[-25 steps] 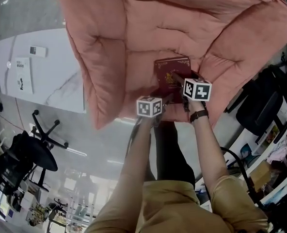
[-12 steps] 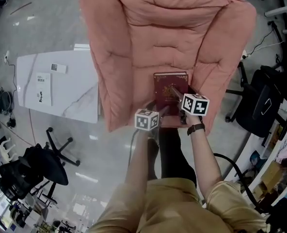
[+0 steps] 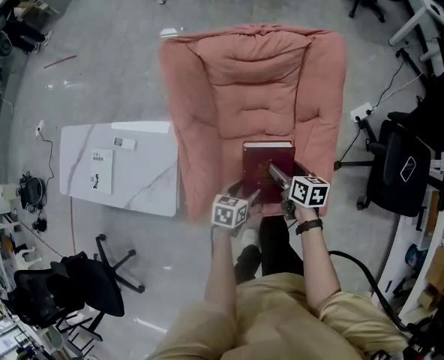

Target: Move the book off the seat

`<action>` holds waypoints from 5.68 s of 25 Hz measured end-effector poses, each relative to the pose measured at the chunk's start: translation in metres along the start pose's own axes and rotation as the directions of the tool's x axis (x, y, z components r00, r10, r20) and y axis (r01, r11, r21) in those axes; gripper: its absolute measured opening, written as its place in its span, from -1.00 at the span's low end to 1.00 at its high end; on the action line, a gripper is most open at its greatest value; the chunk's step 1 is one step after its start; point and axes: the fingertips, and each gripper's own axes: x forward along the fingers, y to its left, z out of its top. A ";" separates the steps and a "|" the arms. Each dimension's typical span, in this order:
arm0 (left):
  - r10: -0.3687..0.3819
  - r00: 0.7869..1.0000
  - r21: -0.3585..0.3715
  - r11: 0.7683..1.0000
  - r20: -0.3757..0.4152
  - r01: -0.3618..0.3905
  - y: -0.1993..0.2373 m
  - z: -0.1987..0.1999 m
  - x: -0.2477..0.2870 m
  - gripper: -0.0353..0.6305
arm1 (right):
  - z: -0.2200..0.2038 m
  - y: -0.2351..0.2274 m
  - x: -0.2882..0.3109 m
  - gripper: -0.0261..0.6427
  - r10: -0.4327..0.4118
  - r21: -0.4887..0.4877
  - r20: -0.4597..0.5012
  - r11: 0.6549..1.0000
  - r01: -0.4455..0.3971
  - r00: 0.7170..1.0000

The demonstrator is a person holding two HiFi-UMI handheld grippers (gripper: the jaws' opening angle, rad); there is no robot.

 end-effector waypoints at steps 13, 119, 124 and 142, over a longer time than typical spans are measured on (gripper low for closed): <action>-0.027 0.986 0.225 0.974 0.163 -0.010 -0.093 0.052 -0.142 -0.06 | 0.042 0.127 -0.146 0.11 0.057 -0.085 0.267 0.996 -0.036 0.962; 0.823 0.075 -0.578 0.456 0.563 -0.677 0.266 -0.255 -0.955 -0.18 | -0.350 1.022 0.049 -0.13 0.877 -0.274 -0.471 -0.047 -0.960 0.092; 0.787 0.143 -0.522 0.520 0.600 -0.676 0.326 -0.216 -0.927 -0.18 | -0.316 1.004 0.114 -0.13 0.898 -0.316 -0.401 0.051 -0.947 0.183; 0.528 0.489 -0.216 0.801 0.695 -0.559 0.587 -0.091 -0.928 -0.19 | -0.228 1.042 0.350 -0.13 0.838 -0.399 -0.118 0.451 -0.798 0.532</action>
